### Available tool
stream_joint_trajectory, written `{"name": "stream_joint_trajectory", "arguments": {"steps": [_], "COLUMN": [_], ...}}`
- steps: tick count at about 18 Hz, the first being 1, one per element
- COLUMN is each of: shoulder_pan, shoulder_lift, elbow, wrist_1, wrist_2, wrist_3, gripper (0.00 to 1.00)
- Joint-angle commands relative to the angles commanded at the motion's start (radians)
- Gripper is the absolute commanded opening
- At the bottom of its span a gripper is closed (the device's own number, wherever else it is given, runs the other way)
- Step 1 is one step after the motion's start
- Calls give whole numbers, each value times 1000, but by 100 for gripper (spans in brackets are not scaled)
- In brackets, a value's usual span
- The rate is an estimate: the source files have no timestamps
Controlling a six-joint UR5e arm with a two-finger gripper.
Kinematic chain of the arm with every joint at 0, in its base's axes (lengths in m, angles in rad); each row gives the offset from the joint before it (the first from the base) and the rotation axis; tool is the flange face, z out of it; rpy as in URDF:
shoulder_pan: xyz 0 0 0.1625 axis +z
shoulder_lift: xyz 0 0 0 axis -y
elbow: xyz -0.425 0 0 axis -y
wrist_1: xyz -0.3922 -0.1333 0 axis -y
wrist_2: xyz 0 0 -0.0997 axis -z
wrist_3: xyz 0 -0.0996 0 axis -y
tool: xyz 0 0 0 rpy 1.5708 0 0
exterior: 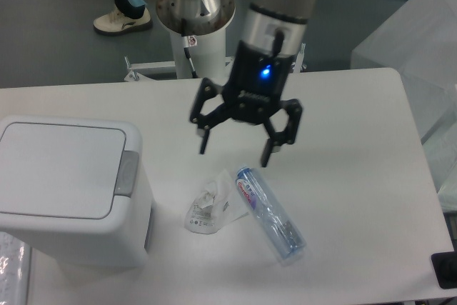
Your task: Open the trash can
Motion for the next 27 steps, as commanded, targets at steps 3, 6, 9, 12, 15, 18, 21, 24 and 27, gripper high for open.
{"name": "stream_joint_trajectory", "arguments": {"steps": [3,6,9,12,15,18,21,24,27], "shoulder_pan": [-31,-46,-61,-66,-68,-72,-74,-75,-78], "shoulder_lift": [2,9,11,9,8,5,0,-5,-9], "elbow": [-31,-69,-95,-106,-106,-106,-106,-108,-108], "wrist_1": [63,92,103,104,104,104,111,126,126], "wrist_2": [0,0,2,3,3,3,3,5,6], "wrist_3": [-61,-77,-77,-77,-77,-77,-77,-77,-77], "gripper": [100,100,100,100,100,100,100,100,100]}}
